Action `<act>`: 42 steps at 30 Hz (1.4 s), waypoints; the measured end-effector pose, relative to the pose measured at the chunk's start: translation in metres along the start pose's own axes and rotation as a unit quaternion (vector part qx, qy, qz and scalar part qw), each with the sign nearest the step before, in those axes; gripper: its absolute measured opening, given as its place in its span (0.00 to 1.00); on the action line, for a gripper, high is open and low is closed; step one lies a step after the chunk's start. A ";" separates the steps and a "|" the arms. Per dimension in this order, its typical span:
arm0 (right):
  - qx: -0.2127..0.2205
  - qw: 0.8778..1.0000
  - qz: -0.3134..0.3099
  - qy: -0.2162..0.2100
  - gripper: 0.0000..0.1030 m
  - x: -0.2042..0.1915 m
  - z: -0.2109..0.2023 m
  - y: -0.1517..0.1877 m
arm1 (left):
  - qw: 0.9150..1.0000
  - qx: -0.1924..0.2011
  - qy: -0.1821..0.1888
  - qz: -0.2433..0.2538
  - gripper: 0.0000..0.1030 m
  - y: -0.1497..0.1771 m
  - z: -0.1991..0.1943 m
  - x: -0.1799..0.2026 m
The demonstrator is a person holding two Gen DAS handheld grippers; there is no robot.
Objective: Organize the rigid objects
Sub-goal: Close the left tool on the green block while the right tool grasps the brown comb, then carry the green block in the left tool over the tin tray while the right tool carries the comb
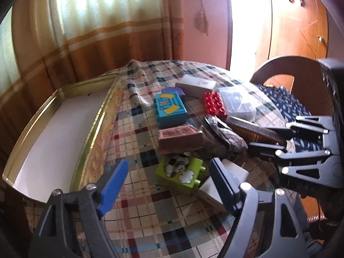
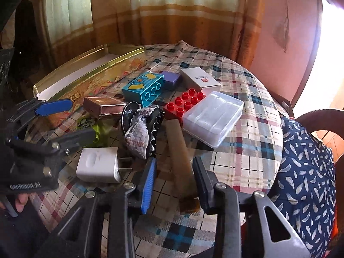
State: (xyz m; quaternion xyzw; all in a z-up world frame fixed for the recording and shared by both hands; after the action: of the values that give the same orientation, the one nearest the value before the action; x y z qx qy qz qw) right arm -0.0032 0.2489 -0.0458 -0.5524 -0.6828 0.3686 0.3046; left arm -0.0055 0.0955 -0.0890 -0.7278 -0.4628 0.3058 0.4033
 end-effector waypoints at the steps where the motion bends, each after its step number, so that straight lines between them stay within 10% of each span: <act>1: 0.001 1.000 0.000 0.000 0.37 0.000 0.000 0.000 | 1.000 -0.003 0.003 0.000 0.62 0.000 0.001 0.000; 7: 0.007 1.000 -0.002 -0.001 0.36 -0.001 0.001 0.003 | 0.999 -0.029 0.026 -0.013 0.46 0.003 0.009 -0.002; 14: 0.026 1.000 0.001 -0.003 0.17 0.003 0.001 0.008 | 0.999 0.000 0.032 -0.025 0.45 0.002 0.001 -0.007; 42: 0.133 0.991 0.018 -0.028 0.16 0.006 -0.030 -0.011 | 0.996 0.082 0.016 -0.032 0.45 -0.005 -0.021 -0.014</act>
State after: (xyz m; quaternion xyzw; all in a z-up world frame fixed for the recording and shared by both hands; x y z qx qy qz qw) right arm 0.0141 0.2589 -0.0201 -0.5088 -0.6257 0.4772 0.3492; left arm 0.0038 0.0777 -0.0732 -0.6824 -0.4525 0.3176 0.4783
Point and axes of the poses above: each gripper's, at about its wrist camera, not at the fingertips, and z roughly the way its jaws point, x to its right, y to its underside, the point moved 1 cm from there along z, roughly the way its jaws point, and after that the axes turned 15 degrees about x, right-handed, at the moved point
